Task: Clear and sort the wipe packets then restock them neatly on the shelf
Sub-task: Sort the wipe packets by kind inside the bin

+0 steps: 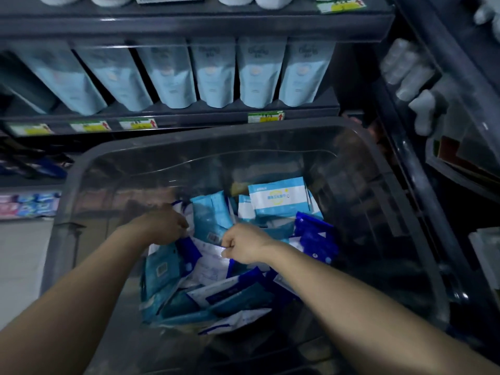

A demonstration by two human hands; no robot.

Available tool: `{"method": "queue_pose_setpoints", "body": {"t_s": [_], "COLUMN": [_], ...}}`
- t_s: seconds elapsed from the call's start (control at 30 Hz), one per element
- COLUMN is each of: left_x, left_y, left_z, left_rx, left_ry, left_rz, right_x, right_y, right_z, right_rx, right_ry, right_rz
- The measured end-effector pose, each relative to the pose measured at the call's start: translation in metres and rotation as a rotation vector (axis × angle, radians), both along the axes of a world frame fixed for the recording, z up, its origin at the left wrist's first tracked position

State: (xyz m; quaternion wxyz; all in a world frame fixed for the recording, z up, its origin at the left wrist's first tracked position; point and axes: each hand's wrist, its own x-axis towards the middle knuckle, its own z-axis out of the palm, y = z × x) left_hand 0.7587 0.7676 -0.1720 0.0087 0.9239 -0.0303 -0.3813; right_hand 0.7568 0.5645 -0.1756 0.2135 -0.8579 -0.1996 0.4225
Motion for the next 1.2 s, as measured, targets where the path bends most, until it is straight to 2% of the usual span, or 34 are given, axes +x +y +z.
{"method": "queue_pose_setpoints", "body": {"t_s": [0.1, 0.2, 0.43, 0.53, 0.63, 0.73, 0.8, 0.93, 1.1, 1.2], "left_x": [0.000, 0.004, 0.001, -0.001, -0.003, -0.002, -0.001, 0.002, 0.010, 0.015], "left_y": [-0.003, -0.003, -0.009, -0.008, -0.007, -0.005, -0.004, -0.002, -0.010, -0.021], "left_z": [-0.002, 0.005, 0.009, 0.001, -0.006, -0.011, -0.012, -0.003, 0.006, 0.010], "left_rx": [-0.022, -0.014, 0.025, -0.018, -0.111, -0.124, -0.150, -0.211, -0.411, -0.681], "left_ry": [0.026, 0.019, 0.099, 0.014, -0.011, -0.019, -0.025, -0.095, -0.238, -0.228], "left_rz": [0.028, 0.051, 0.014, 0.013, -0.015, -0.071, -0.081, 0.031, 0.056, 0.194], "right_x": [0.007, 0.014, 0.004, -0.001, 0.001, 0.006, 0.010, 0.020, 0.033, 0.031], "right_y": [-0.008, -0.022, -0.027, -0.029, -0.033, -0.039, -0.044, -0.051, -0.059, -0.059], "right_z": [0.006, 0.021, 0.033, 0.029, 0.025, 0.029, 0.032, 0.041, 0.050, 0.058], "right_rx": [-0.007, 0.110, 0.019, -0.012, -0.015, 0.012, 0.039, 0.101, 0.129, 0.148], "right_ry": [-0.083, -0.039, 0.181, 0.093, 0.026, -0.074, -0.157, -0.241, -0.289, -0.336], "right_rz": [-0.071, -0.200, 0.092, 0.188, 0.137, 0.113, 0.027, -0.235, -0.319, -0.282]}}
